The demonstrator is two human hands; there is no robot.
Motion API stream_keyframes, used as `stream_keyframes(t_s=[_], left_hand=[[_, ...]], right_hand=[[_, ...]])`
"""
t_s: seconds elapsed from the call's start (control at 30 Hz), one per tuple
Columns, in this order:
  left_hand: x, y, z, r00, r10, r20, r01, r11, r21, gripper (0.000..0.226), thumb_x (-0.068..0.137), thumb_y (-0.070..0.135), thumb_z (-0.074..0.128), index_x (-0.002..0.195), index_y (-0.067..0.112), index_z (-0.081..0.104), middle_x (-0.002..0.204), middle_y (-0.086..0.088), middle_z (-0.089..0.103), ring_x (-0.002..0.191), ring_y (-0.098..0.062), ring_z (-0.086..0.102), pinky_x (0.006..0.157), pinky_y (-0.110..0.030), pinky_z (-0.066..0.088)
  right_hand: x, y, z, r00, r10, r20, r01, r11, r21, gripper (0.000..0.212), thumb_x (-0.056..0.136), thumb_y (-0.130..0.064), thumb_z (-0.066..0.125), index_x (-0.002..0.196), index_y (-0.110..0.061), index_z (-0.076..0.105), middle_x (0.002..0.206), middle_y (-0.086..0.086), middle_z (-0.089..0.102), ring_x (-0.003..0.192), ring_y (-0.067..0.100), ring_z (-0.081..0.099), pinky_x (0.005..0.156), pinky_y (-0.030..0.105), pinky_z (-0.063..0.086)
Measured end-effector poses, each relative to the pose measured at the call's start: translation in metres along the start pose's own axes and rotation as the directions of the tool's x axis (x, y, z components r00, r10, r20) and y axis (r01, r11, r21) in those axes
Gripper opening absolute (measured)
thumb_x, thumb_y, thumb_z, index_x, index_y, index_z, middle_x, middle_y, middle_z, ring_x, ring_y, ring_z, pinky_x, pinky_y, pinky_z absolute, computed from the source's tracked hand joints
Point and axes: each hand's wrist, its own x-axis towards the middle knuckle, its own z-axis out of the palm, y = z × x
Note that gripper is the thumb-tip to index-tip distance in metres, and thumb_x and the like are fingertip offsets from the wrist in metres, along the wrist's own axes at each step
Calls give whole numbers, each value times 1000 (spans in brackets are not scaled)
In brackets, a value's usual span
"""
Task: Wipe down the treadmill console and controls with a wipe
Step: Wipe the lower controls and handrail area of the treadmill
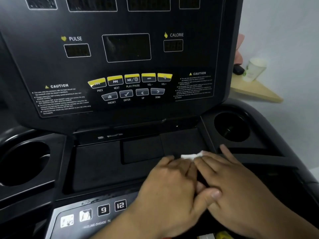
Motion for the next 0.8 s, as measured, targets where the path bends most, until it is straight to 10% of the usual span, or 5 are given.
stream_keyframes(t_s=[0.2, 0.33, 0.47, 0.6, 0.8], left_hand=[[4, -32, -7, 985, -168, 40, 162, 980, 112, 86, 94, 67, -4, 151, 15, 35, 155, -6, 39, 147, -18, 26, 121, -31, 10], [24, -25, 4, 990, -135, 49, 135, 991, 18, 88, 89, 67, -3, 155, 14, 19, 164, -5, 17, 151, -13, 2, 122, -28, -1], [-2, -9, 12, 996, -90, 11, 91, 994, -65, 81, 98, 64, 9, 143, 9, 47, 150, -11, 46, 145, -18, 31, 121, -30, 9], [-4, -26, 0, 988, -155, -15, 155, 987, 36, 79, 99, 60, 1, 144, 14, 48, 147, -7, 50, 142, -18, 36, 121, -36, 19], [16, -29, -7, 981, -192, 33, 191, 981, 38, 87, 90, 60, -10, 151, 15, 34, 154, -9, 39, 147, -20, 24, 123, -33, 9]], right_hand=[[46, -13, 8, 999, 16, 31, -16, 1000, 5, 72, 90, -51, -1, 154, -17, -7, 161, -4, -16, 143, 6, -25, 117, 45, -16], [39, 1, 2, 995, 84, 50, -76, 988, -136, 79, 84, -50, -9, 154, -16, 1, 163, -3, -2, 147, 9, -12, 116, 48, -16], [12, -8, -1, 999, 54, 1, -53, 991, -119, 76, 88, -48, 10, 138, -7, 50, 147, 6, 47, 139, 14, 38, 119, 39, 4], [38, -20, -3, 997, 3, 74, 0, 999, -37, 79, 83, -45, -5, 154, -14, 8, 163, -3, 1, 147, 5, -9, 117, 39, -17], [54, -11, -7, 996, 45, 80, -38, 995, -88, 63, 93, -37, 14, 154, -21, 13, 163, -5, 8, 148, 5, -2, 118, 44, -13]])
